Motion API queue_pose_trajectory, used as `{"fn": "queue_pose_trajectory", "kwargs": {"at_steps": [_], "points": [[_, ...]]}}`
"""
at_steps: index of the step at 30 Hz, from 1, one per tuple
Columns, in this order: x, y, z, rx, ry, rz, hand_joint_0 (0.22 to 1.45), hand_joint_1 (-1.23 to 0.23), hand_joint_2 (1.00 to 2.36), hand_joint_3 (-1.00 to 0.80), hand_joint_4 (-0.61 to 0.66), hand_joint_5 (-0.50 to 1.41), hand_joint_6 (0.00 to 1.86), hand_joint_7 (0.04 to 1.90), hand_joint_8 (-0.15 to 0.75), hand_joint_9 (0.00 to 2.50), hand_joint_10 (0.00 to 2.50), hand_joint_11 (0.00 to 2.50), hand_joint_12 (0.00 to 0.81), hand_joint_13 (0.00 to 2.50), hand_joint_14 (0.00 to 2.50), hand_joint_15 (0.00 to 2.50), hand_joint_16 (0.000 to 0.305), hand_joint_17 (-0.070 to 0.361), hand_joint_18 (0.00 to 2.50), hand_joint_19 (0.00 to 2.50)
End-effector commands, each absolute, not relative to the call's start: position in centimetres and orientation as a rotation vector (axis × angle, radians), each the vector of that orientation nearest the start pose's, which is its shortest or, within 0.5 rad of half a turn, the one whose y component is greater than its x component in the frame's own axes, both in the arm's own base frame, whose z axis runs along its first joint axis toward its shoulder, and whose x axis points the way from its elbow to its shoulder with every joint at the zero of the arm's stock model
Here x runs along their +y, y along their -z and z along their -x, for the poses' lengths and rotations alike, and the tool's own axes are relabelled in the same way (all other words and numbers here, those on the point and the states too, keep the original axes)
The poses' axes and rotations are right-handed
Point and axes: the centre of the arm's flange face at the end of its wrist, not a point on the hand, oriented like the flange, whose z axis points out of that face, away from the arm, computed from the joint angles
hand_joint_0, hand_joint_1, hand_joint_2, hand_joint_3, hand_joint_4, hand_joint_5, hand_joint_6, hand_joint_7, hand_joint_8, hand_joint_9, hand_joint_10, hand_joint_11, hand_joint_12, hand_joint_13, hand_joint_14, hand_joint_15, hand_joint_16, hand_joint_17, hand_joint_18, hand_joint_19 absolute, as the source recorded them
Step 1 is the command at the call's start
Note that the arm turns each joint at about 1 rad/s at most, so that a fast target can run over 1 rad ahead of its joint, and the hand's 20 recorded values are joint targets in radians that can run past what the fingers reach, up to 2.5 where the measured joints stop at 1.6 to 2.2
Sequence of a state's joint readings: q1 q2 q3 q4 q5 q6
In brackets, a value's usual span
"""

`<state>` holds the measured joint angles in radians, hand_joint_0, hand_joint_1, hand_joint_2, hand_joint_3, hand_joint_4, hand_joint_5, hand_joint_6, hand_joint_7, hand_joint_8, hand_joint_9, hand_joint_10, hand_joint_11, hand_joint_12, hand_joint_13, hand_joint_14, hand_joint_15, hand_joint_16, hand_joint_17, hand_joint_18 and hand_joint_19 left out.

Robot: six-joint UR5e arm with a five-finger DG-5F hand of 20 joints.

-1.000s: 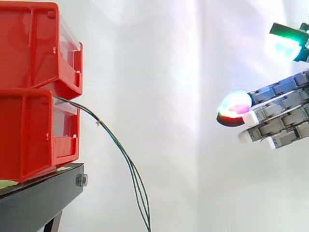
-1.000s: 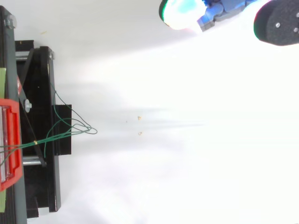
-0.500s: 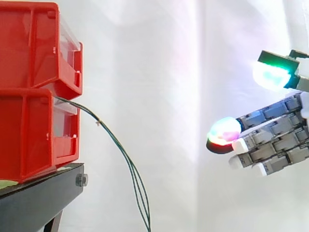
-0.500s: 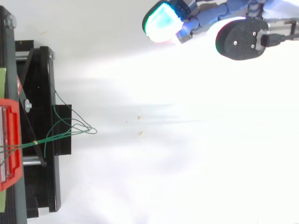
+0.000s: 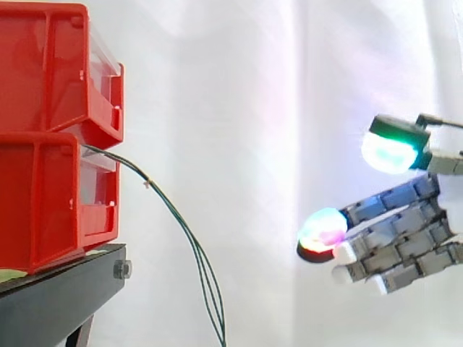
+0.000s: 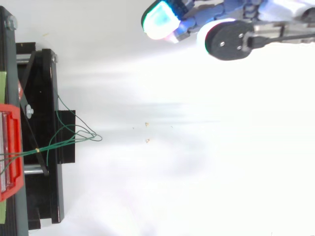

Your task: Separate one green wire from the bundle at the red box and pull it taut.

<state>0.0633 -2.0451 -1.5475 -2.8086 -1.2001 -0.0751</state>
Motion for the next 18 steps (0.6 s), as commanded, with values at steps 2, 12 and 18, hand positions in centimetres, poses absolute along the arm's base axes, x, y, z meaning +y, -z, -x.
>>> {"fn": "queue_pose_trajectory", "kwargs": {"at_steps": [2,12,18], "points": [[-12.8,-24.2,-65.0,1.081,-0.871,-1.33,0.51,-0.56,1.01,-0.45,0.23,-0.19,0.5,0.72,0.243,0.59,0.01,0.16,0.332,0.37,0.0,0.09,0.045,0.102,0.37,0.32],[-11.9,-23.7,-66.2,1.041,-0.82,-1.251,0.51,-0.58,1.0,-0.45,0.24,-0.19,0.5,0.73,0.242,0.61,0.01,0.19,0.333,0.41,0.0,0.12,0.045,0.101,0.4,0.34],[-10.6,-22.3,-67.0,1.036,-0.814,-1.239,0.51,-0.58,1.0,-0.45,0.24,-0.19,0.5,0.73,0.242,0.62,0.01,0.19,0.334,0.42,0.0,0.13,0.045,0.102,0.4,0.34]]}}
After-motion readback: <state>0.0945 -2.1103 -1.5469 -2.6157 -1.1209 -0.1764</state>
